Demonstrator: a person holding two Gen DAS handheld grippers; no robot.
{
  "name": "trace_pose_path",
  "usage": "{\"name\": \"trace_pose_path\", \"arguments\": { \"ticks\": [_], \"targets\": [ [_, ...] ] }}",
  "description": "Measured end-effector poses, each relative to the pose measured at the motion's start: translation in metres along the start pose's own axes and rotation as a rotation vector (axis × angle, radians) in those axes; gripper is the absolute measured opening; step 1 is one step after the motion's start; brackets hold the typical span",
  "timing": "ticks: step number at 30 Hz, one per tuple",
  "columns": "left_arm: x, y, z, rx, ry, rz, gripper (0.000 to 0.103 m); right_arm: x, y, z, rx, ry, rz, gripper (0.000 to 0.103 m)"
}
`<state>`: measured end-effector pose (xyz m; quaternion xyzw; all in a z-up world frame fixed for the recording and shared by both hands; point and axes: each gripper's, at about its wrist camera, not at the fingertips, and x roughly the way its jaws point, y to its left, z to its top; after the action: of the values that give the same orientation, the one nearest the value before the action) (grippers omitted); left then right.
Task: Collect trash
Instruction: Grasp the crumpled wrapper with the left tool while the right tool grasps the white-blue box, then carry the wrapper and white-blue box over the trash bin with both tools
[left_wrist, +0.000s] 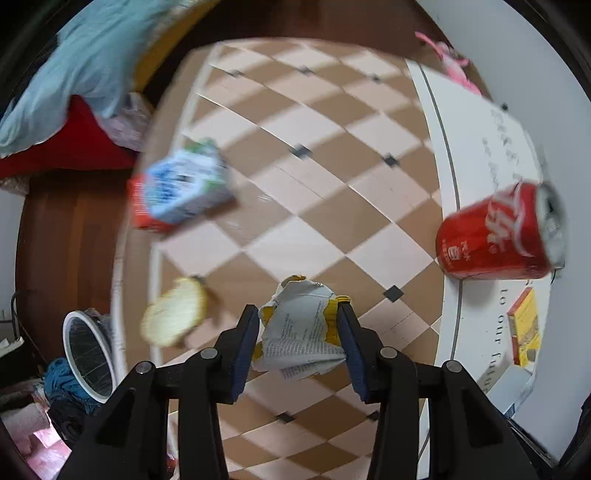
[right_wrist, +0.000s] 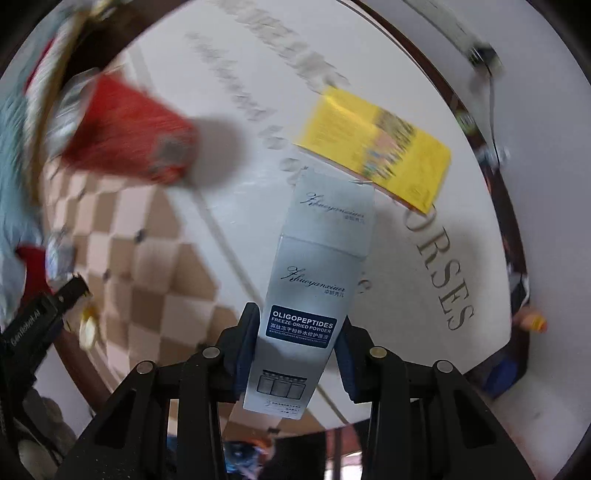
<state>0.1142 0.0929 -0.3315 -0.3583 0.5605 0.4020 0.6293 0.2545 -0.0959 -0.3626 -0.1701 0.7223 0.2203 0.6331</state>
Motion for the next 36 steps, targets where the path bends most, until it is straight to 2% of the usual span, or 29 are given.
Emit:
{"name": "trace_pose_path", "arguments": {
  "ticks": [6, 13, 18, 22, 25, 28, 31, 36],
  "targets": [
    [-0.063, 0.059, -0.022, -0.080, -0.079, -0.008, 0.040, -0.039, 0.064, -0.023, -0.227, -0.018, 0.026, 0.040],
    [-0.108, 0.188, -0.051, -0.225, -0.134, 0.003, 0.040, -0.072, 0.184, -0.063, -0.481, -0.037, 0.114, 0.040],
    [-0.137, 0.286, -0.085, -0.375, -0.159, 0.039, 0.040, -0.078, 0.282, -0.126, -0.684, -0.004, 0.176, 0.040],
    [-0.148, 0.363, -0.125, -0.502, -0.163, 0.073, 0.040, -0.062, 0.366, -0.190, -0.852, 0.059, 0.209, 0.040],
    [-0.138, 0.428, -0.162, -0.613, -0.141, 0.082, 0.040, -0.035, 0.426, -0.242, -0.971, 0.101, 0.209, 0.040],
    [-0.112, 0.478, -0.193, -0.705, -0.101, 0.063, 0.040, 0.010, 0.479, -0.293, -1.074, 0.146, 0.179, 0.040],
    [-0.070, 0.526, -0.222, -0.788, -0.061, 0.014, 0.040, 0.058, 0.516, -0.333, -1.154, 0.179, 0.125, 0.040],
    [0.007, 0.576, -0.245, -0.863, 0.014, -0.121, 0.040, 0.134, 0.554, -0.369, -1.240, 0.220, 0.034, 0.040]
  ]
}}
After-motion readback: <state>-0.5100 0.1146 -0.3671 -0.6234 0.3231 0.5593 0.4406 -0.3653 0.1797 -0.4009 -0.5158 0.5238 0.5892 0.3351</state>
